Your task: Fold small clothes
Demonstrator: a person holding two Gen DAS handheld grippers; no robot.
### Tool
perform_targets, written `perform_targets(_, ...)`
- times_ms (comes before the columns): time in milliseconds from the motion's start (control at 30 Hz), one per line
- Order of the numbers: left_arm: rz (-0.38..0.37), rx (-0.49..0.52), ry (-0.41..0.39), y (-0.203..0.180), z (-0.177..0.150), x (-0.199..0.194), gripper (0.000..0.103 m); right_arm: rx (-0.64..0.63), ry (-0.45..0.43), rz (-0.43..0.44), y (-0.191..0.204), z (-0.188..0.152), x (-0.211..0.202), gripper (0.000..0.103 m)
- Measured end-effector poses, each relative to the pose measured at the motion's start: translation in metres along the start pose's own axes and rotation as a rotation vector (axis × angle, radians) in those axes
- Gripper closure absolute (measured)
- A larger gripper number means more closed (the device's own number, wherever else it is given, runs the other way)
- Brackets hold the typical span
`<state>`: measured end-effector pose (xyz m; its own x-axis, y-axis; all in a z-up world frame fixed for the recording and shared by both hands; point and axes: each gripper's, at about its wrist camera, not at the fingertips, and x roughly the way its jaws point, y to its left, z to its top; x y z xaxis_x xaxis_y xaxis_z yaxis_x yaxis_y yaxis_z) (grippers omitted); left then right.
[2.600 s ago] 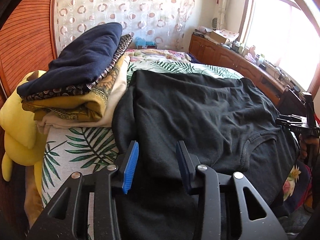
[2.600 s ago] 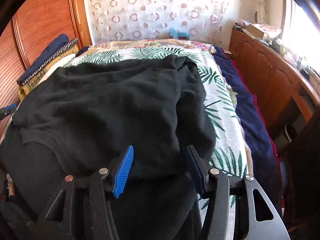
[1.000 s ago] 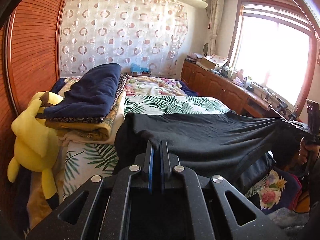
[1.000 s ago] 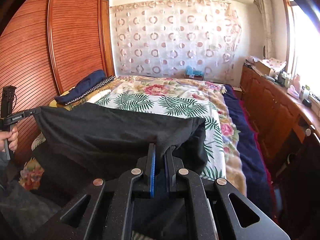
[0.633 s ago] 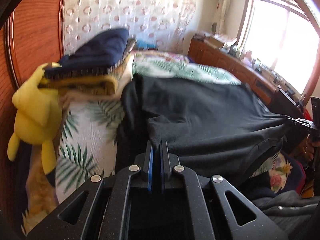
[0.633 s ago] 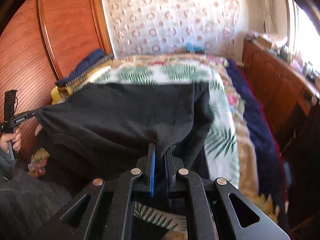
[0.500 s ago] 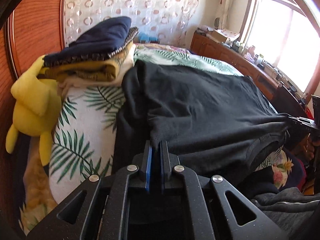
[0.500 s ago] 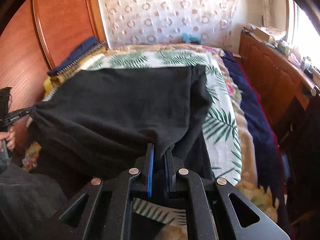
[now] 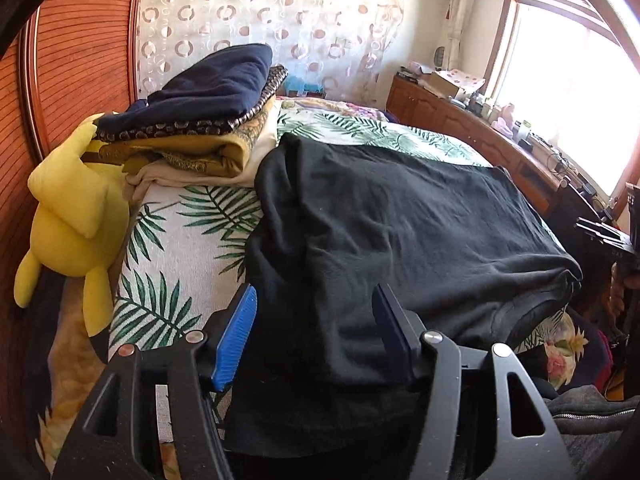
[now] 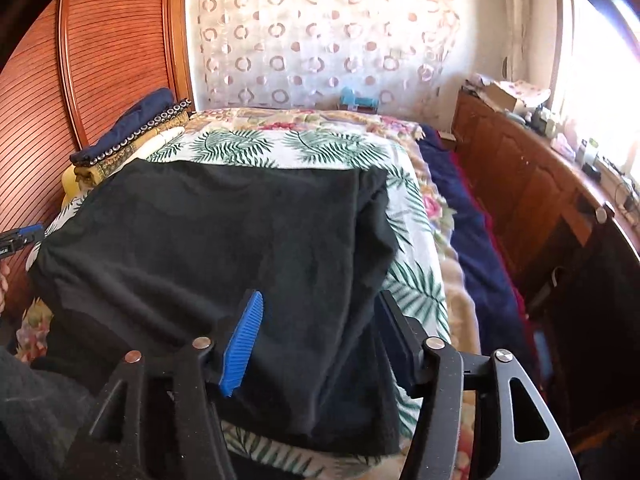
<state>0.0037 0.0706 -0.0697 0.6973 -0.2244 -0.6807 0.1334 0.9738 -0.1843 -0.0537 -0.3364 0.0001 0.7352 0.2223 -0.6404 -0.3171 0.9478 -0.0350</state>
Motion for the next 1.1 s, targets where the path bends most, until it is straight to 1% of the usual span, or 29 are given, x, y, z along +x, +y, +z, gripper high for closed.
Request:
perform_targets(100,0.015,0.007,0.016,0.000,-0.003,0.004,0.042,-0.017,-0.012,0.032,0.013,-0.001,0.014,0.040)
perform_targets(167,0.025,0.004,0.028,0.002,-0.005,0.008,0.033,-0.027,-0.013,0.056,0.024,-0.001,0.022,0.040)
perform_targets(200,0.024,0.001,0.030,0.004,-0.006,0.009,0.026,-0.034,-0.010,0.070,0.030,-0.001,0.027,0.040)
perform_targets(267,0.019,-0.004,0.040,0.005,-0.008,0.012,0.026,-0.052,0.002,0.085,0.042,0.000,0.040,0.040)
perform_targets(367,0.044,-0.005,0.047,0.006,-0.011,0.015,0.026,-0.079,0.021,0.098,0.058,-0.002,0.057,0.040)
perform_targets(433,0.047,-0.009,0.052,0.007,-0.012,0.017,0.026,-0.089,0.033,0.109,0.064,-0.002,0.068,0.039)
perform_targets(533,0.057,-0.015,0.054,0.010,-0.013,0.018,0.026,-0.101,0.054,0.110,0.072,-0.003,0.086,0.036)
perform_targets(667,0.061,-0.024,0.059,0.014,-0.015,0.019,0.026,-0.102,0.087,0.105,0.074,-0.007,0.103,0.036)
perform_targets(767,0.063,-0.035,0.059,0.017,-0.016,0.020,0.026,-0.097,0.074,0.104,0.078,-0.007,0.107,0.033)
perform_targets(867,0.063,-0.042,0.063,0.018,-0.017,0.021,0.026,-0.097,0.058,0.101,0.082,-0.010,0.105,0.028)
perform_targets(967,0.065,-0.041,0.059,0.017,-0.017,0.021,0.026,-0.093,0.046,0.081,0.085,-0.014,0.102,0.023)
perform_targets(1100,0.057,-0.067,0.045,0.019,-0.017,0.020,0.026,-0.089,0.043,0.056,0.087,-0.017,0.092,0.018)
